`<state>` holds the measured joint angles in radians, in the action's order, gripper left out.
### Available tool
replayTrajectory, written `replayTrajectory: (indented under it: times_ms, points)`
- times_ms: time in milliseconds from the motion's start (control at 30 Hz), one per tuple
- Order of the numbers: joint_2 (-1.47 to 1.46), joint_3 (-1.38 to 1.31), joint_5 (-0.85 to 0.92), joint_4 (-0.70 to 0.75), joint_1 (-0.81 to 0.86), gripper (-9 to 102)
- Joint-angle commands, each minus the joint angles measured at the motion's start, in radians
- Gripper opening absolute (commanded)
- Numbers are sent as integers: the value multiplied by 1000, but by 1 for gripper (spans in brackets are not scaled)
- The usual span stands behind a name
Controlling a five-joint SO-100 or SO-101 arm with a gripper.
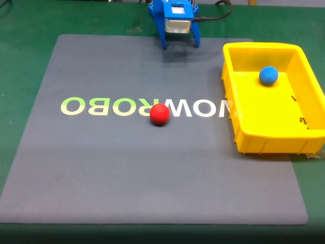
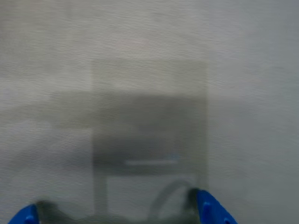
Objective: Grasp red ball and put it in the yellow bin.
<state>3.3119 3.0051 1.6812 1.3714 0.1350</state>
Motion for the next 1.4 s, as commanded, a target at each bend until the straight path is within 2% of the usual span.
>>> replayTrajectory:
  times_ms: [0,100,400,767,1100,1367]
  points:
    - [12,-127,12,-26,64,39]
    - [-71,-213,18,-115,74,38]
    - [-649,-551,64,-374,126,38]
    - [-1175,-821,60,-572,135,37]
    - [-1618,-1121,25,-649,140,37]
    - [-1832,-1299,-2,-669,107,36]
